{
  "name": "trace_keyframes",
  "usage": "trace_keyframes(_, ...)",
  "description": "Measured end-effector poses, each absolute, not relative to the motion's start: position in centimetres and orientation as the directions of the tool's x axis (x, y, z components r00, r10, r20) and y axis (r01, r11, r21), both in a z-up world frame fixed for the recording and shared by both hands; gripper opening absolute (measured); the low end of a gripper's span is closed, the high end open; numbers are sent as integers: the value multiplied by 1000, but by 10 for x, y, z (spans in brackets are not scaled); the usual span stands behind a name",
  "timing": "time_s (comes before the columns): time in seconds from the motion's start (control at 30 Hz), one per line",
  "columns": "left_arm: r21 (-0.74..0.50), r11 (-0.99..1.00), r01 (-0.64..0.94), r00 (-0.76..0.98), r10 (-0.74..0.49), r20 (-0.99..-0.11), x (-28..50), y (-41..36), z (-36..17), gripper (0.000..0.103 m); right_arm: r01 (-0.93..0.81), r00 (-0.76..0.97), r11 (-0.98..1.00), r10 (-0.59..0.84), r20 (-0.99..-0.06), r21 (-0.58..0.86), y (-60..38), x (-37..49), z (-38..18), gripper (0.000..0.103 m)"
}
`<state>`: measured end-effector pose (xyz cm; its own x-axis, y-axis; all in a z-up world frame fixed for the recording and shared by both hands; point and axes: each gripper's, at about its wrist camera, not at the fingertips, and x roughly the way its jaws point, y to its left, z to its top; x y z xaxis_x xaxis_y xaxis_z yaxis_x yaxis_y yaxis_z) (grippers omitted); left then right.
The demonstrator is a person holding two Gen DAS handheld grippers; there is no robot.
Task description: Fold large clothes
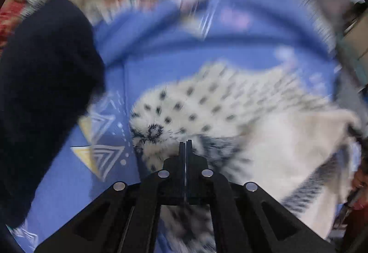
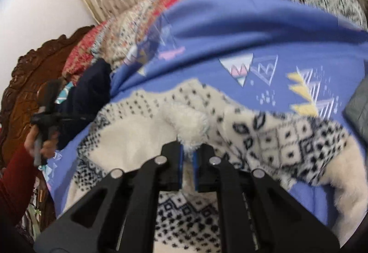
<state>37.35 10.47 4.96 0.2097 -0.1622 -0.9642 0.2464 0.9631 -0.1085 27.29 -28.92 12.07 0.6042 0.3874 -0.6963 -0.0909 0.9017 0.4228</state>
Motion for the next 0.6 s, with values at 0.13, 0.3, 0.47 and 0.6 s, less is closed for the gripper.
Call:
trace_keyframes(0.13,-129,964,232,168,-170,-971,381,100,16,23,-78,580,918,360,-731,390,-284,280,103,7)
trace_keyframes(0.3,-65,990,127,406,-112,-907,364,118,46,22,-75,729,896,349,-588,439,-299,277,126,7)
trace_keyframes(0.47,-55,997,-54,450,-24,-893,355,144,32,22,86,577,940,222,-786,329,-308,307,68,13)
trace_keyframes(0.6,-63,993,-99,533,0,-846,334,147,60,22,162,600,845,325,-731,509,-343,285,61,60)
